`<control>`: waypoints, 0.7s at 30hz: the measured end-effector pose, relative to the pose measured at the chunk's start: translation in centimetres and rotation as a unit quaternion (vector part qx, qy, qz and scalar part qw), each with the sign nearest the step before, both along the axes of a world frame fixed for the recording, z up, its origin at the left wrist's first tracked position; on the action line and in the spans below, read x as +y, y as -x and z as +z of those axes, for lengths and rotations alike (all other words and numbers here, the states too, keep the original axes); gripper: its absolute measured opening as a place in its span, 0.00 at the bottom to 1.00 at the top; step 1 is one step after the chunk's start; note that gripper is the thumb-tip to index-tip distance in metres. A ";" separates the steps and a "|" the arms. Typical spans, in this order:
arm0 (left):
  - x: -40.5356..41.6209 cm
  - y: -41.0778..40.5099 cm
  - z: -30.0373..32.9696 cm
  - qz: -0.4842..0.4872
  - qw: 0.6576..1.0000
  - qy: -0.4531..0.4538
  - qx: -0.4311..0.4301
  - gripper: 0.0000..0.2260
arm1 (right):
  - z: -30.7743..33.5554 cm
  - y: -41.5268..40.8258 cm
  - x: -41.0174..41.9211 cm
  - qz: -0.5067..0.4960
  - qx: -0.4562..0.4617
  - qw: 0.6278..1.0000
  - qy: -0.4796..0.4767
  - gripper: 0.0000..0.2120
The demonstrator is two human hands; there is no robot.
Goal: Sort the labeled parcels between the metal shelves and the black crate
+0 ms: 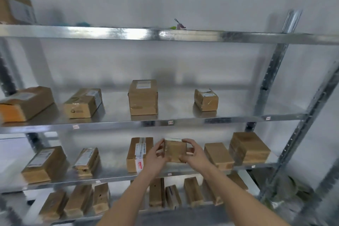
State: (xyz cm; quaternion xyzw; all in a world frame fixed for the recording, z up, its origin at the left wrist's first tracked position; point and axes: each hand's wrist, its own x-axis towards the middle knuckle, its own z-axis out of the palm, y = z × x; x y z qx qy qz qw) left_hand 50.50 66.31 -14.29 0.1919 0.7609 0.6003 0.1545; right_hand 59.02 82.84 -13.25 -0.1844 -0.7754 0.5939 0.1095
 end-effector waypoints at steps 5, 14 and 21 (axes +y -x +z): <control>-2.6 -2.0 2.9 0.048 0.997 -0.050 0.019 0.16 | 2.9 -0.9 -3.1 -0.021 0.035 0.999 0.005 0.12; -6.9 -5.0 5.1 0.096 0.992 -0.078 0.026 0.18 | 4.9 -2.8 -7.3 0.043 0.047 0.998 -0.018 0.25; -13.1 -9.1 3.7 0.135 0.985 -0.086 -0.061 0.21 | 3.1 -4.3 -12.9 0.145 0.016 0.988 -0.042 0.31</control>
